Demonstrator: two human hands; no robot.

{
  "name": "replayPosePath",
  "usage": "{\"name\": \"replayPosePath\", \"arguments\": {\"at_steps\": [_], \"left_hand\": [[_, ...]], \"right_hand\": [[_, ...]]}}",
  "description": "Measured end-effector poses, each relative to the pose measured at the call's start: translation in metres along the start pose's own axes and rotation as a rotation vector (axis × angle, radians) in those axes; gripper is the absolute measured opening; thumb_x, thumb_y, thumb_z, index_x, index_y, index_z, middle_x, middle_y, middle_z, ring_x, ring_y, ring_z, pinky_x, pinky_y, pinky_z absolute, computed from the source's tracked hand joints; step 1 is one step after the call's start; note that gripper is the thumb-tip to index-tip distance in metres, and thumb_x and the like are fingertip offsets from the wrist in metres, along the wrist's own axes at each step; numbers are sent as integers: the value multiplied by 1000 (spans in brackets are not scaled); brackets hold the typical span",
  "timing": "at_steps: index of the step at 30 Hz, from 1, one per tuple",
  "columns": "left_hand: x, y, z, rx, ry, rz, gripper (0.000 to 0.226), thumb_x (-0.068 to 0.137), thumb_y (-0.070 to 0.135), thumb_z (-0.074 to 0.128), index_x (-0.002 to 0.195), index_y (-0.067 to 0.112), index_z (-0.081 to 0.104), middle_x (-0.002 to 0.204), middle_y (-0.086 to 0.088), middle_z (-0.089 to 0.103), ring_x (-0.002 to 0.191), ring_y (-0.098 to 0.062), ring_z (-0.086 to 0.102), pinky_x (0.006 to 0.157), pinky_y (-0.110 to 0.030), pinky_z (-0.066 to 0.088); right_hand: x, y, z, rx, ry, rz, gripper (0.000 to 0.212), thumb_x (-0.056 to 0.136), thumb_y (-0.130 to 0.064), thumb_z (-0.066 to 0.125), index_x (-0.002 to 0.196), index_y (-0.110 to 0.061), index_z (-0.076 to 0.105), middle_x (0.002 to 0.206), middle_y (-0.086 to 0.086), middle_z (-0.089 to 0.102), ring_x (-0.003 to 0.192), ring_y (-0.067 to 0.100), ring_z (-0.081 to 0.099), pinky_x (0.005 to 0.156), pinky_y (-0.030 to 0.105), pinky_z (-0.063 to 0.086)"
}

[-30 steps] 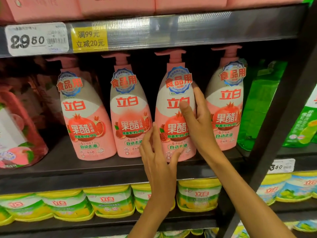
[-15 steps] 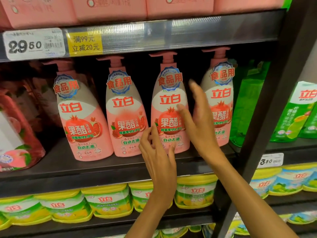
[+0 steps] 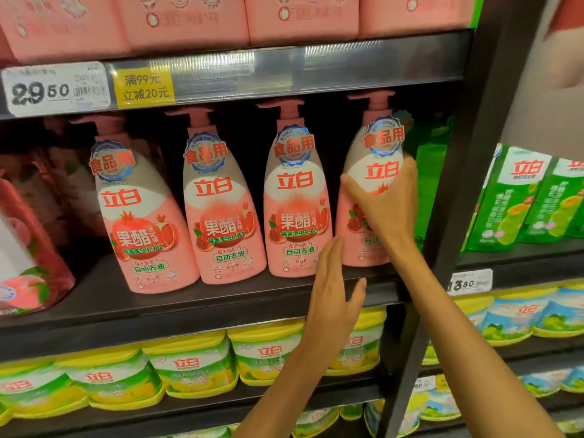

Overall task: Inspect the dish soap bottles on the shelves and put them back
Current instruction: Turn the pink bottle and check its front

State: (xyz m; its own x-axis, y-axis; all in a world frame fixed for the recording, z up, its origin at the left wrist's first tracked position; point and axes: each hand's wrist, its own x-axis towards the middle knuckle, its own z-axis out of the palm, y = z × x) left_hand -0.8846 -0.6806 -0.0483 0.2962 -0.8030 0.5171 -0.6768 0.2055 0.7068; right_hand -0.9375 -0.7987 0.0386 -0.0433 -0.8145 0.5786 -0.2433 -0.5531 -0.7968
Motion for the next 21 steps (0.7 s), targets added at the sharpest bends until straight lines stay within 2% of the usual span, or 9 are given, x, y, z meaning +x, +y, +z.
{"name": "replayPosePath", "arguments": {"at_steps": [2,3,5,7,9,11,16,19,21], "left_hand": [[-5,0,0,-45,-20,-29,75,93,21,60,146,31,9,157,10,14,142,3,10,110,-2,7],[-7,1,-1,-75,-8,-45,77,91,23,63,145,33,8,157,10,14,143,1,12,113,-8,10],[-10,1,-3,-147,27,-76,83,86,26,69,149,27,15,157,6,21,144,-8,21,118,-26,23],[-13,0,-8,-199,48,-93,89,80,32,75,150,25,19,152,8,30,139,-6,31,112,-34,36],[-15,3,-14,-279,35,-138,93,71,48,75,145,40,21,145,17,37,129,3,40,104,-28,45],[-17,7,-20,-357,30,-192,96,60,55,77,140,48,24,137,19,45,120,5,50,95,-24,51],[-33,10,-40,-527,78,-181,83,54,39,85,128,26,50,111,9,67,102,-10,66,78,-25,57],[-47,13,-57,-709,47,-206,64,57,35,81,115,23,60,104,1,73,96,-16,70,71,-23,57],[-55,15,-68,-805,-11,-229,59,58,41,82,111,23,65,105,-5,73,98,-22,70,73,-26,56]], "right_hand": [[-9,-3,-3,48,28,-49,87,70,-39,84,137,-5,39,126,10,52,109,19,54,81,13,45],[-15,-6,-5,67,35,-73,87,71,-37,84,138,-6,38,129,10,52,111,17,53,80,8,40],[-29,-12,-13,92,39,-79,87,72,-38,84,140,-9,38,132,7,52,114,15,53,80,9,39],[-44,-20,-21,124,25,-55,86,72,-41,83,140,-14,37,131,4,53,114,14,55,80,9,41],[-57,-29,-30,154,-10,-37,86,71,-43,82,139,-17,37,130,2,54,112,13,56,84,17,46],[-68,-38,-37,194,-55,-6,85,69,-44,82,137,-18,38,125,-2,56,108,12,59,84,23,50],[-79,-57,-50,318,-224,107,79,60,-61,74,125,-24,47,105,-16,63,90,2,66,68,17,53],[-69,-56,-59,524,-416,195,60,73,-56,74,118,-20,59,103,-3,73,87,9,73,65,21,56],[-65,-56,-61,637,-614,299,47,79,-48,65,115,-19,63,102,3,76,88,16,74,69,27,57]]}}
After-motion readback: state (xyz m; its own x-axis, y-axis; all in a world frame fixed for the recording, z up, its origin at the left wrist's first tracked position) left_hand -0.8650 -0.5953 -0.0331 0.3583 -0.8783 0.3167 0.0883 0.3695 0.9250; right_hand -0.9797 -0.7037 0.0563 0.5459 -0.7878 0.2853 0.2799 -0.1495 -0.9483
